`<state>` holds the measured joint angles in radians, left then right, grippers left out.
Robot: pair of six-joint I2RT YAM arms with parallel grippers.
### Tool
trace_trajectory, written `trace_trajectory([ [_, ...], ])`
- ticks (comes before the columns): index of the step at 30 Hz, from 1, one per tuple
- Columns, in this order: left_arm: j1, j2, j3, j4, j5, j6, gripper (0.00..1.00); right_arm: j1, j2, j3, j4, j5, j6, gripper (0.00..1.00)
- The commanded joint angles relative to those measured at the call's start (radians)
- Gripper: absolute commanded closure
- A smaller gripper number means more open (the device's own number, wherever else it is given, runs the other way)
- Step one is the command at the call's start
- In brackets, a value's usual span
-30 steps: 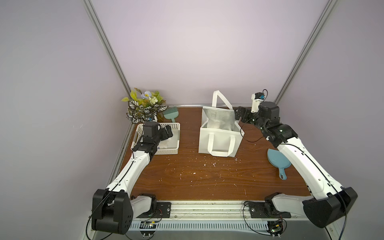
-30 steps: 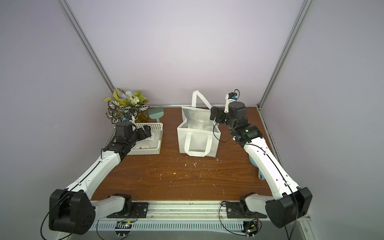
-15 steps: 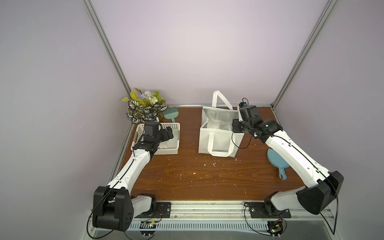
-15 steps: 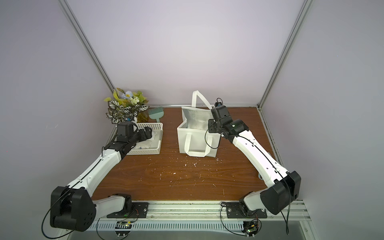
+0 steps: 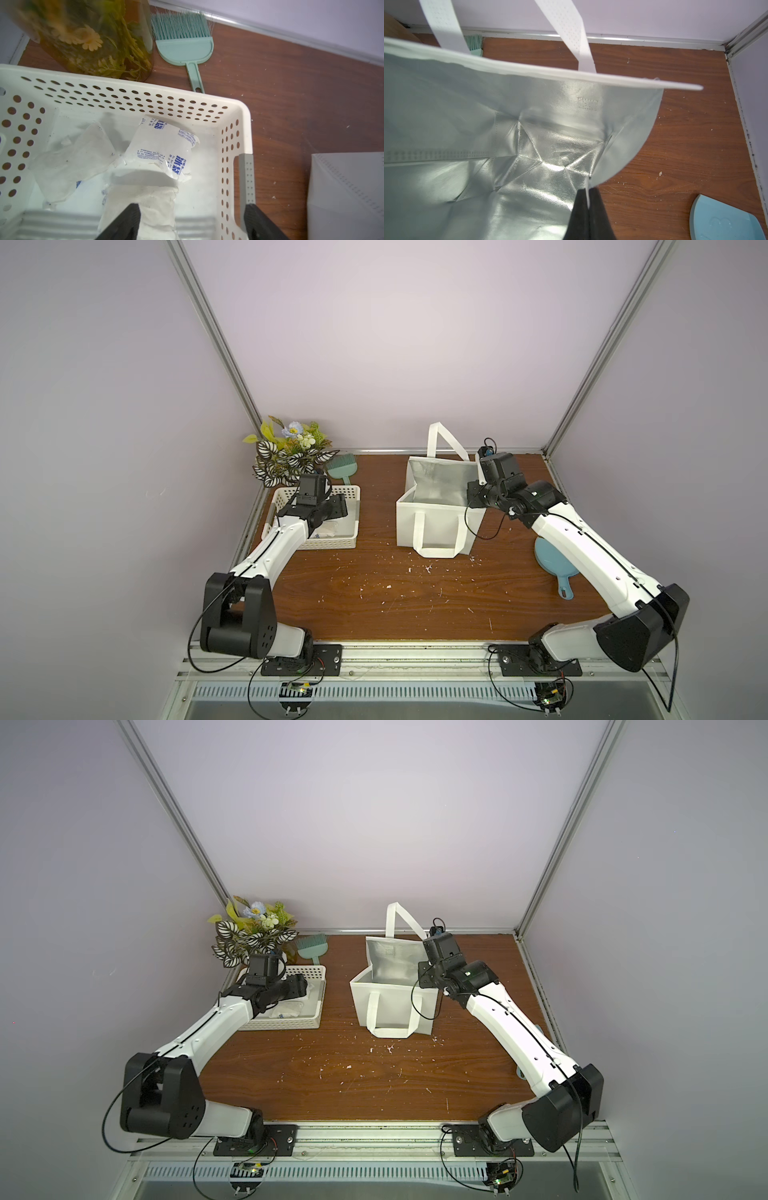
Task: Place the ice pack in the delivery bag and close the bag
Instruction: Pick up the delivery bag from the center of the board.
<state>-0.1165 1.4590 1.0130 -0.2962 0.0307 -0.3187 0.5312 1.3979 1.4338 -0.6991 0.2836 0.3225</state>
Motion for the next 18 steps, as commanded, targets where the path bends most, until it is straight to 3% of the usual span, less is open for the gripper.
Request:
trace_trajectory([
  [1, -0.009, 0.076, 0.049, -0.081, -0.059, 0.059, 0.24, 0.010, -0.045, -0.006, 0.030, -0.031, -0.013, 1.00],
  [6, -0.008, 0.229, 0.153, -0.128, -0.105, 0.047, 0.21, 0.027, -0.061, -0.022, 0.047, -0.055, -0.027, 1.00],
  [11, -0.003, 0.284, 0.233, -0.174, -0.097, -0.147, 0.16, 0.035, -0.070, -0.036, 0.065, -0.026, -0.024, 1.00],
  [14, -0.004, 0.285, 0.252, -0.175, -0.075, -0.269, 0.19, 0.036, -0.077, -0.052, 0.088, -0.025, -0.027, 1.00],
  [18, 0.010, 0.270, 0.249, -0.241, -0.138, -0.397, 0.21, 0.036, -0.077, -0.051, 0.088, -0.013, -0.039, 1.00],
])
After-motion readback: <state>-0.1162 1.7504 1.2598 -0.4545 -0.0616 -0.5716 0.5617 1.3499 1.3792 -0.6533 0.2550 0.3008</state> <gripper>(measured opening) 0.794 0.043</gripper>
